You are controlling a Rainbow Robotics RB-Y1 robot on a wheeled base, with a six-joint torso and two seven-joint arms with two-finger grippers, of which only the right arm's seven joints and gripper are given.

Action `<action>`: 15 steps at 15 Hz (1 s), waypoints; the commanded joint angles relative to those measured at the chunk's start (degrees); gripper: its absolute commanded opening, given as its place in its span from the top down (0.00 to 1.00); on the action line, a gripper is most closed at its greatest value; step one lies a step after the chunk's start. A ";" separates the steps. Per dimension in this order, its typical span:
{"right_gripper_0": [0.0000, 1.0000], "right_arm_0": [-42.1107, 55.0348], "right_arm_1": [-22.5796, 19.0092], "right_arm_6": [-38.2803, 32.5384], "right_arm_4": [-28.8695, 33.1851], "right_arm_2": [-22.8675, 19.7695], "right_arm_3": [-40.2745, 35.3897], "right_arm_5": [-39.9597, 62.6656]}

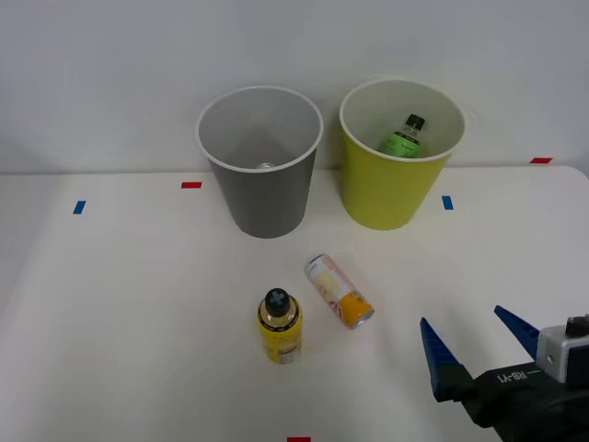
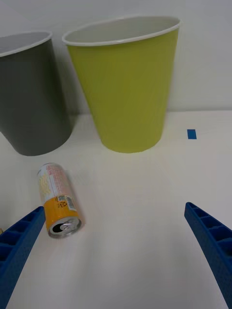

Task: Put cans in the gray bin, plastic bottles in the light green bin

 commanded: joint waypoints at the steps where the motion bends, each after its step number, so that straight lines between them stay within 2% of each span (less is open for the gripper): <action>1: 0.00 -6.20 -2.43 -9.40 10.70 3.86 -5.25 16.28; 5: 0.00 -17.19 -7.09 -27.60 30.30 15.03 -5.25 30.43; 6: 0.00 -19.39 -8.32 -30.23 31.62 16.61 -5.25 32.62; 10: 0.00 -28.79 -14.30 -37.79 32.14 23.02 -5.25 42.12; 13: 0.00 -37.76 -18.25 -38.93 31.97 28.30 -5.25 51.61; 14: 0.00 -40.31 -18.87 -39.20 30.47 29.44 -5.25 54.60; 15: 0.00 -44.09 -19.48 -39.29 25.46 29.88 -5.25 58.20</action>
